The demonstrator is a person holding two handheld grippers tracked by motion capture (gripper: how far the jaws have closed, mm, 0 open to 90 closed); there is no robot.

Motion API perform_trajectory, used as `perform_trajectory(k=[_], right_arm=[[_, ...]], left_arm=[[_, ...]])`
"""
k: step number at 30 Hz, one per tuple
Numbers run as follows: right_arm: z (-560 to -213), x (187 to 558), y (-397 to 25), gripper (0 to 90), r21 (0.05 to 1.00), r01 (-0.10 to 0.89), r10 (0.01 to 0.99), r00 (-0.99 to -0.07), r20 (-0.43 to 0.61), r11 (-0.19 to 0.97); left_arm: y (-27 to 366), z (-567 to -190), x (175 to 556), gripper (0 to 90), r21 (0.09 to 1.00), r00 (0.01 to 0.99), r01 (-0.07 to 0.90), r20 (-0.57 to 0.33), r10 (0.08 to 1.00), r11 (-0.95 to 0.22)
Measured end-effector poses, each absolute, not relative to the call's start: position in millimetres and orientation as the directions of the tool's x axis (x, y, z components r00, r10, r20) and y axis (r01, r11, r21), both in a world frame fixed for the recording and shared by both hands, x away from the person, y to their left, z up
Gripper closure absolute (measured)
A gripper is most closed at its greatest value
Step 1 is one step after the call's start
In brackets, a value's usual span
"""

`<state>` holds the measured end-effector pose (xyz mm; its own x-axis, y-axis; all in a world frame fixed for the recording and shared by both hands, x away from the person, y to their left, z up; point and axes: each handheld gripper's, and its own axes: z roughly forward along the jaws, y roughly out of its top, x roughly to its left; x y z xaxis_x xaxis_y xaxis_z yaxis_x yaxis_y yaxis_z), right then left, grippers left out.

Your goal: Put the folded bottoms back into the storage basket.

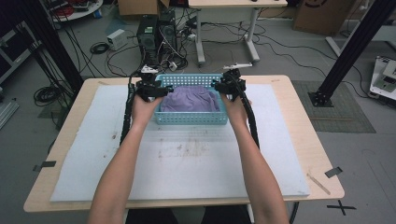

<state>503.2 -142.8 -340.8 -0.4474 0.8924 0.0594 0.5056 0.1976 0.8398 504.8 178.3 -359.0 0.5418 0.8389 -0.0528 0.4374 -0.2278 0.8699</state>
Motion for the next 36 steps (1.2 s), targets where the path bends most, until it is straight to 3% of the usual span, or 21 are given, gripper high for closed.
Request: perform_trajectory(k=[3,18,36], right_arm=[[-338,492,-147,55.7,0.85,0.487,0.886,-0.461,0.054,0.202],[-332,413,-160,44.9,0.893,0.369,0.837,-0.547,-0.017,0.259],[-356,333,-190,28.5,0.92,0.315,0.783,-0.622,0.016,0.231]], left_arm=[[185,-356,491,34.7,0.876,0.55,0.418,-0.033,0.835,-0.24],[204,-342,399,32.1,0.928,0.636,0.241,0.069,0.768,-0.283],[199,-362,310,25.6,0.949,0.703,0.123,0.123,0.701,-0.29]])
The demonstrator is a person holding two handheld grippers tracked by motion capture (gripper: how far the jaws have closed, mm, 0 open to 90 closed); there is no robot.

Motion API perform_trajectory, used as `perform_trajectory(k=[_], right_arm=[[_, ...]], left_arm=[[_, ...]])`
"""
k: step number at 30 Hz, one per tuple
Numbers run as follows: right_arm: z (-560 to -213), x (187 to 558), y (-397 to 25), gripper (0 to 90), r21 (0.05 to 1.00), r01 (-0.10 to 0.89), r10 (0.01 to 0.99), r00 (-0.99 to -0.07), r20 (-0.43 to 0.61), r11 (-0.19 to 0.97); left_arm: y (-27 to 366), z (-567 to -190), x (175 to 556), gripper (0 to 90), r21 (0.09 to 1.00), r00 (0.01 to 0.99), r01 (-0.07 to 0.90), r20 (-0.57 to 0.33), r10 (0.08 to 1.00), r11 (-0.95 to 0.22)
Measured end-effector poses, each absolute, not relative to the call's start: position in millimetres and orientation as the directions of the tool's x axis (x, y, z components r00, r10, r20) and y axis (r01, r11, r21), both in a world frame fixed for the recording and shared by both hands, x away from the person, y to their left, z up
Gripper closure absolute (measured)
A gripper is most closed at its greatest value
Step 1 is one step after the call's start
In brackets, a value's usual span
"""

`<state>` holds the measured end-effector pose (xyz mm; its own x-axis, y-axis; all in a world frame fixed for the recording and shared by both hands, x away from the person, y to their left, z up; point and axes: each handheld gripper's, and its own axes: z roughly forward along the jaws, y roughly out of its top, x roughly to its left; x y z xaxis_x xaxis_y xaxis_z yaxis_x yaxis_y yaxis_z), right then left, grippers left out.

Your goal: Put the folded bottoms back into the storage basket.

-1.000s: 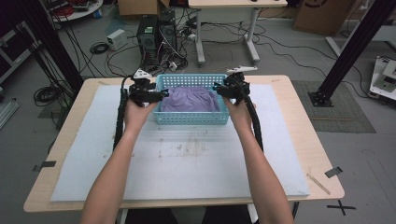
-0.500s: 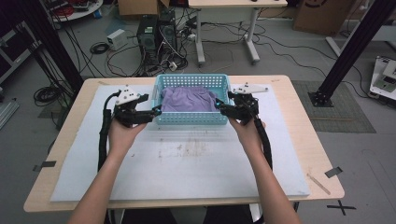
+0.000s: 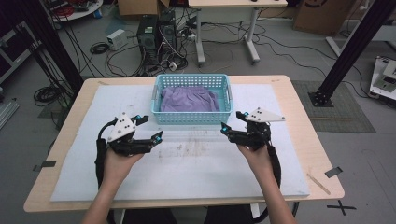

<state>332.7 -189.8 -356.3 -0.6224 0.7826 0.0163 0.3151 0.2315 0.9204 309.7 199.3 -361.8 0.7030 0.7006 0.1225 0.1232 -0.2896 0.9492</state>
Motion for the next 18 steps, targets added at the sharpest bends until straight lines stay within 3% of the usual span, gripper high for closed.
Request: perform_trajectory(k=[10,18], right_arm=[[-378,303,-201,23.5,0.927,0.323,0.768,-0.637,0.062,0.193],[-389,291,-206,23.3,0.924,0.31,0.764,-0.644,0.032,0.223]], left_arm=[[213,-387,290,24.4,0.965,0.718,0.126,0.071,0.692,-0.229],[218,-400,287,24.4,0.965,0.726,0.155,0.034,0.687,-0.212]])
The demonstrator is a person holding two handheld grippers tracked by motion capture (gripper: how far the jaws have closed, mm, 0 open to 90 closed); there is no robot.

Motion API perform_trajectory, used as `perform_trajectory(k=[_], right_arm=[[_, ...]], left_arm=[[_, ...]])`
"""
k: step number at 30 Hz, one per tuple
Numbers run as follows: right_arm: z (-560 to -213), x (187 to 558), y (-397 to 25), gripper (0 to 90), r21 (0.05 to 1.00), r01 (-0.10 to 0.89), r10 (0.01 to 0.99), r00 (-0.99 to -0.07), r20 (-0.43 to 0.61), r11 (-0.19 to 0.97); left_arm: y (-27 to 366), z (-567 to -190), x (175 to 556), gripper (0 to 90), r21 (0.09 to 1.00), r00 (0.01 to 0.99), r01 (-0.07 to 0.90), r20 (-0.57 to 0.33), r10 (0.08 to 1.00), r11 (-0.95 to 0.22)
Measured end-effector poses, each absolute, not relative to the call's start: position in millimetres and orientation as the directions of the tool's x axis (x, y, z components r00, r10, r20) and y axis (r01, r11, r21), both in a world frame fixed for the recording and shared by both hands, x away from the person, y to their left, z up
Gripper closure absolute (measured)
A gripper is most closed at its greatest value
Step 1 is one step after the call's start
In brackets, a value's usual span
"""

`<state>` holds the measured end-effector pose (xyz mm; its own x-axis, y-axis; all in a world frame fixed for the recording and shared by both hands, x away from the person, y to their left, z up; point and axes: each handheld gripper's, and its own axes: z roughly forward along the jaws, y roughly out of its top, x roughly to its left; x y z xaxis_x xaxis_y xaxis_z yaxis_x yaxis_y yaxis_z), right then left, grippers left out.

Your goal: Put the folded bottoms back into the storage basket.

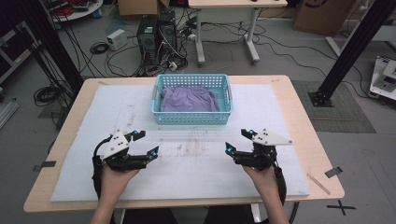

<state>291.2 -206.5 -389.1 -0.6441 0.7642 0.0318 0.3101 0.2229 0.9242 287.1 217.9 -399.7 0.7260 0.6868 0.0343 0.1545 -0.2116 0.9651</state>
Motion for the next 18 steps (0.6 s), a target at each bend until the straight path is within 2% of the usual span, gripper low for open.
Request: perform_trajectory(k=[18], right_arm=[[-394.2,288.0,-214.2,22.6,0.916,0.304,0.771,-0.637,-0.01,0.263]], left_arm=[[223.8,-407.1,282.6,24.4,0.96,0.728,0.184,0.01,0.686,-0.209]])
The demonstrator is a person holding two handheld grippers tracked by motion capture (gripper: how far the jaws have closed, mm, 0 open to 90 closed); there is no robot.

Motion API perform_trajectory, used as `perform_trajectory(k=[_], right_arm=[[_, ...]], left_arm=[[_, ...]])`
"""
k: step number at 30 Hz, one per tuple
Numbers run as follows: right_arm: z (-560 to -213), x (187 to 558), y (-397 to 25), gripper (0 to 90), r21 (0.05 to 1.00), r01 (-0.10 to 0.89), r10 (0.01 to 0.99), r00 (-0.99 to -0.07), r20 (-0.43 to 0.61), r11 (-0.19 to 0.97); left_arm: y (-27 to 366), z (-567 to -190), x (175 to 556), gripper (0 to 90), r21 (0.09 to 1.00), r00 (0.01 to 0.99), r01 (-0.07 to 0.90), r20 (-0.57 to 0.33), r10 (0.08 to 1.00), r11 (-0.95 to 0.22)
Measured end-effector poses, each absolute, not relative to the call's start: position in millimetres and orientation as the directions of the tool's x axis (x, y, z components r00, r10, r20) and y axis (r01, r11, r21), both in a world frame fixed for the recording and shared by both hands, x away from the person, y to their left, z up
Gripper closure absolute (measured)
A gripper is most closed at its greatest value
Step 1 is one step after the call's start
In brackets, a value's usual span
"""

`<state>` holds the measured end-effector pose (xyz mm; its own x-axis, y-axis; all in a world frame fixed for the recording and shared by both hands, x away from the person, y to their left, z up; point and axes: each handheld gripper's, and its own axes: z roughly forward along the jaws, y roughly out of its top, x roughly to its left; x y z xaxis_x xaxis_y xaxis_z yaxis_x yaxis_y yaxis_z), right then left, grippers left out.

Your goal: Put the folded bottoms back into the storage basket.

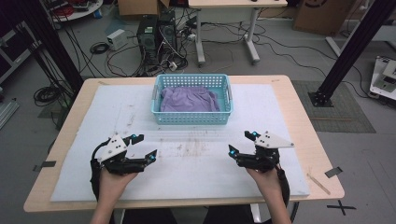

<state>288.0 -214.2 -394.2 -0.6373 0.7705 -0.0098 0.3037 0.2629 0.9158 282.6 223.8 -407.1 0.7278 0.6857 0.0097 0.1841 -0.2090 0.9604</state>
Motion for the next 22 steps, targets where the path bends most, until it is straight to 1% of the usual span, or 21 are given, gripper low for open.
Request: perform_trajectory(k=[15,22], right_arm=[[-399.8,290.5,-212.5,22.5,0.907,0.303,0.773,-0.634,-0.038,0.293],[-400.0,290.2,-215.2,22.3,0.907,0.306,0.774,-0.633,-0.032,0.288]], left_arm=[[225.4,-409.3,284.2,24.4,0.957,0.731,0.196,0.004,0.682,-0.216],[227.4,-408.7,284.4,24.4,0.956,0.73,0.2,0.001,0.684,-0.214]])
